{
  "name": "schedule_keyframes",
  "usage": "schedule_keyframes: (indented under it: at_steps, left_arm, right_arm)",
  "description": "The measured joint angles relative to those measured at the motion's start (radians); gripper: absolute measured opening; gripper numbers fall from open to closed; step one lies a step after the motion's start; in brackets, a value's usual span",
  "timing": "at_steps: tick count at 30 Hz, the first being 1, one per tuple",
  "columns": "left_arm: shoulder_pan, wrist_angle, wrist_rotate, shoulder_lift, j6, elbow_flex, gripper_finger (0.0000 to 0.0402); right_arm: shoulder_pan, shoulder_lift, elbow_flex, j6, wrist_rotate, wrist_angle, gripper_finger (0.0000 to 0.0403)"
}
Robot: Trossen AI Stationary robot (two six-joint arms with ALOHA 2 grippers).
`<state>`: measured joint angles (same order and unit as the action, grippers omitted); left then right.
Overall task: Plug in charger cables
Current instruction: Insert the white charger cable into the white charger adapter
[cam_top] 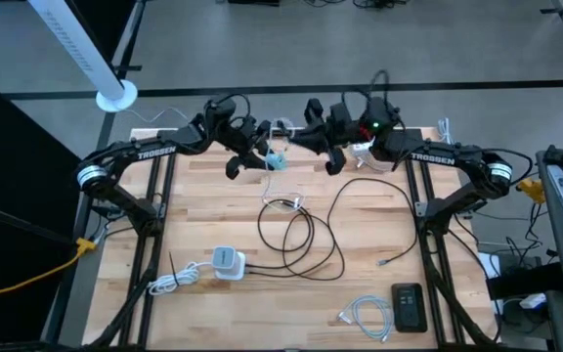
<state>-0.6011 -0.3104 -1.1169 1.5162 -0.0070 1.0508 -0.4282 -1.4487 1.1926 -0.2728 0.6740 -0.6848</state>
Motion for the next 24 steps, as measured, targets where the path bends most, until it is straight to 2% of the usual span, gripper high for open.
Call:
schedule_keyframes:
  at_steps: [4,9,13,20,24]
  left_arm:
    - [0.008,-0.122,0.058,0.0,-0.158,0.0,0.011]
    - [0.007,-0.142,0.176,0.0,-0.208,0.0,0.011]
    - [0.004,-0.162,0.262,0.0,-0.22,0.0,0.011]
    - [-0.019,-0.184,0.237,-0.001,-0.183,0.001,0.011]
    - [-0.067,-0.133,0.238,-0.002,-0.158,0.001,0.011]
  right_arm:
    - [-0.024,0.004,0.023,-0.024,-0.007,-0.121,0.0]
    - [-0.031,0.004,0.071,-0.019,-0.008,-0.171,0.0]
    - [-0.03,0.004,0.094,0.01,0.044,-0.168,0.0]
    - [-0.031,0.001,0.095,0.034,0.033,-0.166,0.0]
    - [-0.03,0.001,0.095,0.036,0.034,-0.164,0.0]
